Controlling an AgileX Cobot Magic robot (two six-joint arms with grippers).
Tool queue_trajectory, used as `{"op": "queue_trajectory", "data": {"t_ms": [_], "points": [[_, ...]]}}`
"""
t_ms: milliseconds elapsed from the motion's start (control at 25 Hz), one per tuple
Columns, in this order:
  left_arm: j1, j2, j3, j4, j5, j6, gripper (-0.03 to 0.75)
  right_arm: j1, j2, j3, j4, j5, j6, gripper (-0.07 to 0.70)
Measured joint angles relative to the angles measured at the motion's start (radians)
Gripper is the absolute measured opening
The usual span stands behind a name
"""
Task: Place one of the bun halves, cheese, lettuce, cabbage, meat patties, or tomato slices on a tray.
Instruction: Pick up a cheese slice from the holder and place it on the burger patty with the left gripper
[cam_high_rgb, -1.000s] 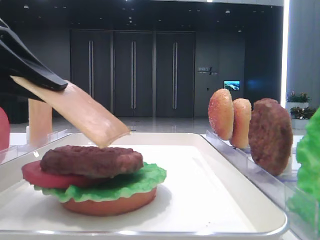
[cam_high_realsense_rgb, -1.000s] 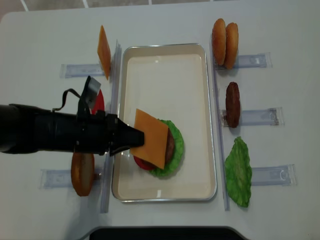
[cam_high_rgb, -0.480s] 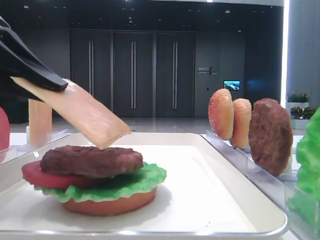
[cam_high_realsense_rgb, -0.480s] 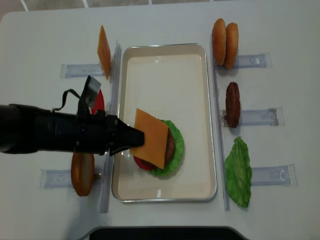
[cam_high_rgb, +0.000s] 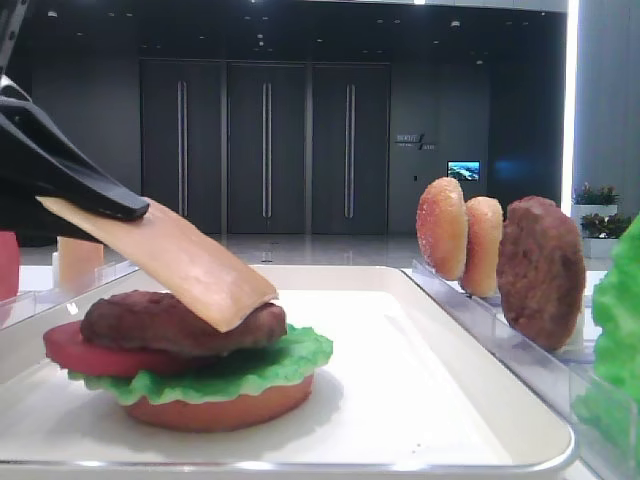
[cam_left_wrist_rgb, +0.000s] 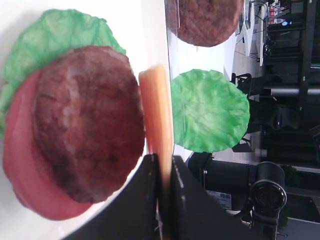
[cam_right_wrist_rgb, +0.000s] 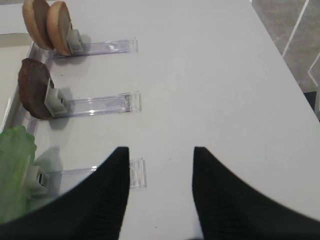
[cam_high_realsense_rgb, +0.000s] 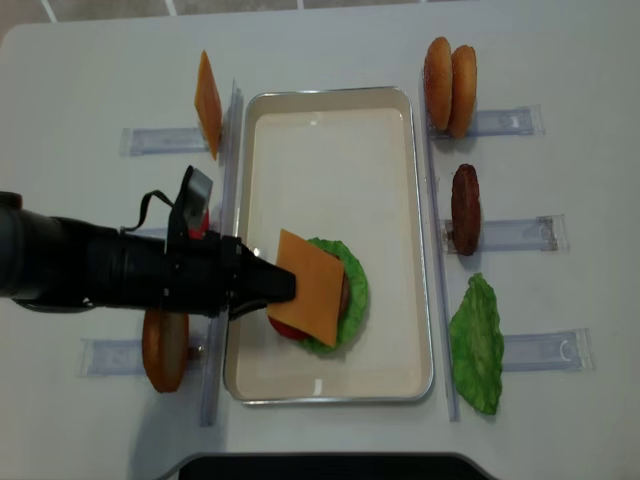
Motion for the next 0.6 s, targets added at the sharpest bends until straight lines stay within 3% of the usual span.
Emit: {"op": "queue_trajectory", "data": {"t_ms": [440, 600], "points": [[0.0, 0.005, -0.001, -0.005, 0.006, 0.012, 0.034, 0.0, 0.0, 0.0, 0.0, 0.0, 0.0, 0.29], [0.0, 0.005, -0.001, -0.006, 0.007, 0.013, 0.151, 0.0, 0.0, 0.0, 0.0, 0.0, 0.0, 0.29]]}}
